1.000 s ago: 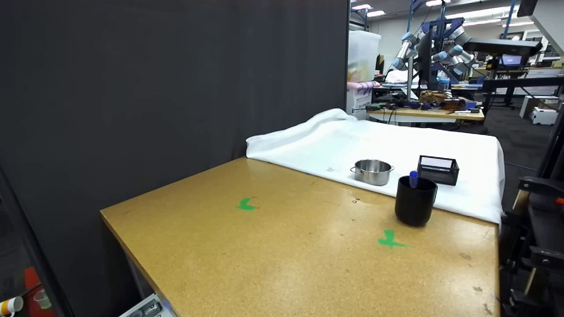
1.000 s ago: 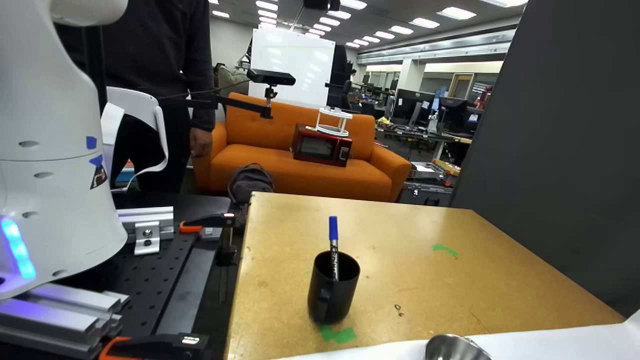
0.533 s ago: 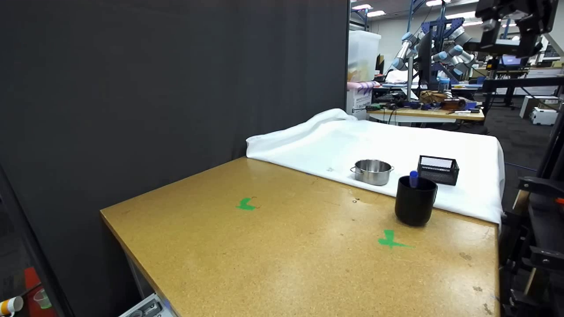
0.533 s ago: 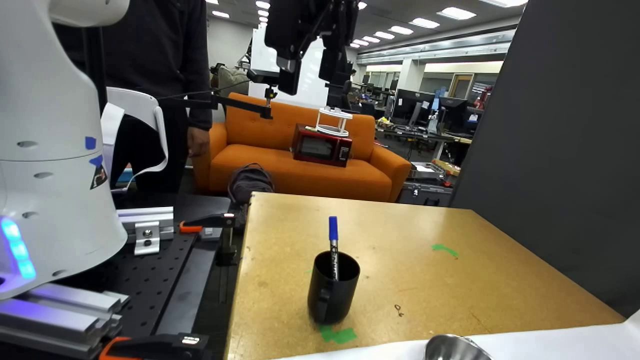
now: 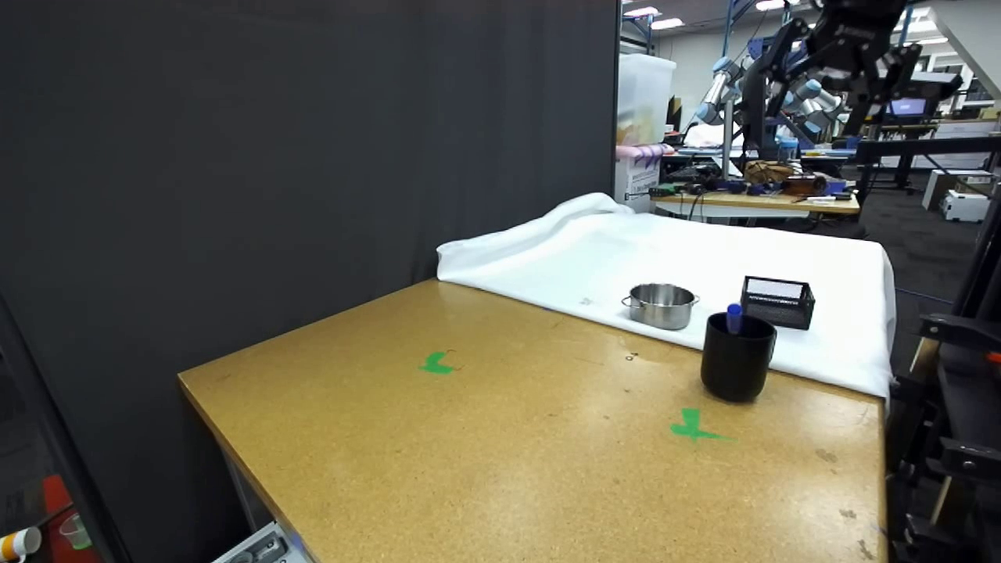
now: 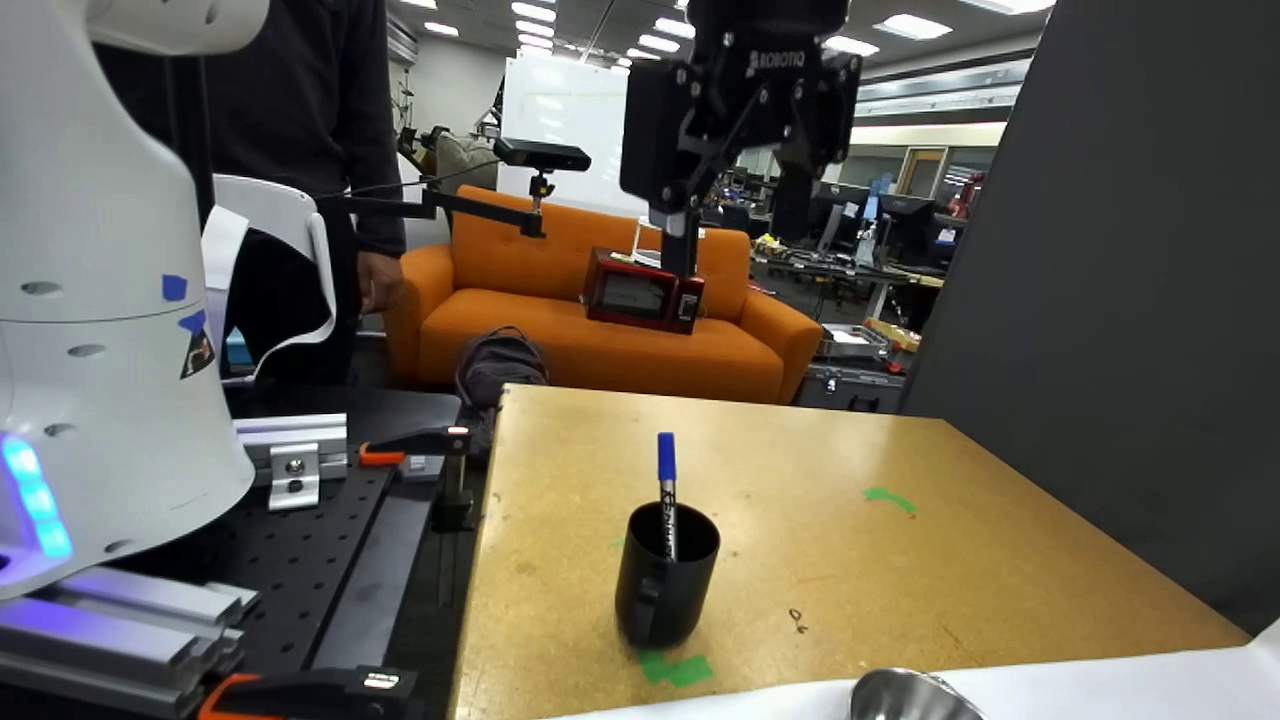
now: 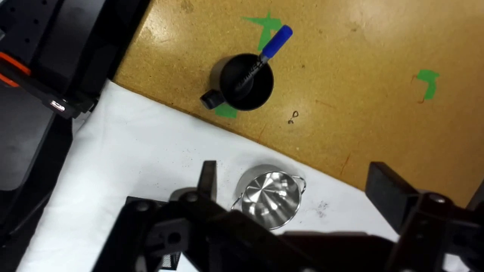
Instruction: Remove the marker from the cup and put it on the table
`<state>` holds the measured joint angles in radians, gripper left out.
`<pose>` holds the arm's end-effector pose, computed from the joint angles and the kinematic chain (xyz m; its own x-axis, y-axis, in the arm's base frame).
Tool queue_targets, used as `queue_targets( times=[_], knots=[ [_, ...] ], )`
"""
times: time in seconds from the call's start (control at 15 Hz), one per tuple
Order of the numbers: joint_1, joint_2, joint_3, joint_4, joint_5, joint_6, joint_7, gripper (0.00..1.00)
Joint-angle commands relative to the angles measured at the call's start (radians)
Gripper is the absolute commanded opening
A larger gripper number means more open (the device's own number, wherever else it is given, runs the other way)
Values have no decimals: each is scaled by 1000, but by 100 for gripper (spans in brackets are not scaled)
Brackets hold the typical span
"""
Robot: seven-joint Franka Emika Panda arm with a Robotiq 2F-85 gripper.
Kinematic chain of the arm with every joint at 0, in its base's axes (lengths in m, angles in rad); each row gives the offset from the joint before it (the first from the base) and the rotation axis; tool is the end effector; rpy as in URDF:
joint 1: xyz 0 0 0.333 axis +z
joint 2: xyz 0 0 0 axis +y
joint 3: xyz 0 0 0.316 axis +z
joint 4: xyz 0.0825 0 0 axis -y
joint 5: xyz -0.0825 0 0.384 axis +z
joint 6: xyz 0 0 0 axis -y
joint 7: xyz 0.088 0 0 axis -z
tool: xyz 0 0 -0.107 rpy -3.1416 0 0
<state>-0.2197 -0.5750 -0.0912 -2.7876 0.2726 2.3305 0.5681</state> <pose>0.3400 -0.1016 0.3833 0.5091 -0.8579 -0.0688 -0.8378 -0.4757 -0.2678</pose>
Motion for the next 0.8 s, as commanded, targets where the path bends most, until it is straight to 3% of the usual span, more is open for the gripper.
queue_targets(
  times=[0.0, 0.27, 0.73],
  knots=[
    [-51, 141, 71, -1, -10, 93, 156, 100],
    [22, 304, 37, -14, 83, 84, 201, 100],
    [85, 438, -33, 12, 563, 98, 18, 100]
  ],
)
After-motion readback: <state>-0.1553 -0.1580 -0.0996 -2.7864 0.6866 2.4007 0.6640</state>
